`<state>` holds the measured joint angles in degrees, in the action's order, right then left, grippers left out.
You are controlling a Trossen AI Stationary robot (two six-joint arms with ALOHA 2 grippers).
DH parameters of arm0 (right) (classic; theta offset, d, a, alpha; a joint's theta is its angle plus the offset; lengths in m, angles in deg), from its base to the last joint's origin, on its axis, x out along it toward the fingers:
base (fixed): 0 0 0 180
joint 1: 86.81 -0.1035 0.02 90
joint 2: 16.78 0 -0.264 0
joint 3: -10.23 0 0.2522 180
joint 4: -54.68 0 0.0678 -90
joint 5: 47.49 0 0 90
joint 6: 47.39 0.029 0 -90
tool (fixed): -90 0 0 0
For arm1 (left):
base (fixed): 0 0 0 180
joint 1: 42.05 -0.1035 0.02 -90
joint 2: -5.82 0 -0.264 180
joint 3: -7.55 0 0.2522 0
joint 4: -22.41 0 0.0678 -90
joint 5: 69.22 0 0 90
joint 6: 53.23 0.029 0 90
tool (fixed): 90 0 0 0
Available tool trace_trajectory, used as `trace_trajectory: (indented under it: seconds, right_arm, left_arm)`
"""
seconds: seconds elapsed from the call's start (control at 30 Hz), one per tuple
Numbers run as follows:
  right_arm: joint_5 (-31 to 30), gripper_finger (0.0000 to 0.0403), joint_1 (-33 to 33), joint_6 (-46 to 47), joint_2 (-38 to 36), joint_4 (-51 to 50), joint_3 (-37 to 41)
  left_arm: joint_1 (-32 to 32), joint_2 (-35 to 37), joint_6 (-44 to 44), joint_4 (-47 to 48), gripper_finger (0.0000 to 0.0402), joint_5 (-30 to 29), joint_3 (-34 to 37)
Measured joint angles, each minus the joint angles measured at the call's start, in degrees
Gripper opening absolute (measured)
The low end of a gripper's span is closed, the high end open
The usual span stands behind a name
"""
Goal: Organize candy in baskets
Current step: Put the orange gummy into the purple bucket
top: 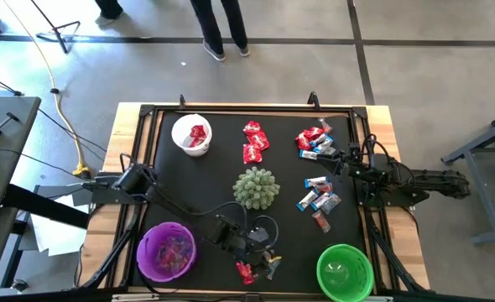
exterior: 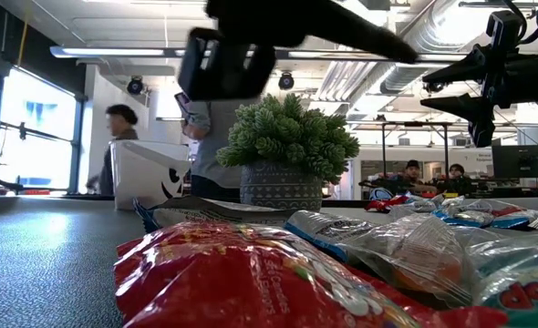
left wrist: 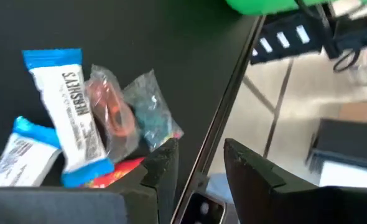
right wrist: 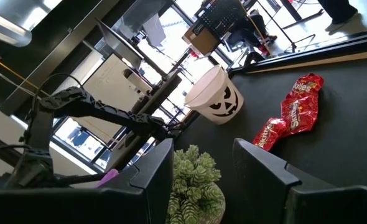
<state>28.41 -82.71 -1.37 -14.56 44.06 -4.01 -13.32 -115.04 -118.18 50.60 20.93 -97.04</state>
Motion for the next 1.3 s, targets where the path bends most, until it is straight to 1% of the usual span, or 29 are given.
trace_trajectory:
  seconds: [0.13,0.27,0.8,1.0,1.17,1.3]
  right_arm:
    - [0.01,0.0162,0.0,0.01,0.01,0.02,-0.01]
    - [0.01,0.0162,0.0,0.0,0.01,0.03,0.0]
    - [0.01,0.0162,-0.02,0.0,0.05,0.02,-0.01]
    - [0.01,0.0162,-0.02,0.0,0.07,0.02,0.01]
    - [0.0,0.0162,-0.01,0.01,0.07,0.02,-0.02]
    - [0.0,0.0162,-0.01,0.0,0.07,0.02,-0.01]
  left_arm:
    - [0.0,-2.13,-3.81,-2.49,0.0118,0.32,-0.02]
    - [0.02,-3.37,-5.93,-2.57,0.0118,0.94,0.0]
    - [0.18,-4.22,-1.31,1.43,0.0118,0.94,-0.02]
    - [0.13,-4.54,-0.81,-0.33,0.0118,0.84,-0.02]
    - [-0.33,-4.54,0.29,-1.16,0.0118,-1.21,-0.02]
    - [-0.39,-4.54,0.27,-0.27,0.0118,-4.39,-0.02]
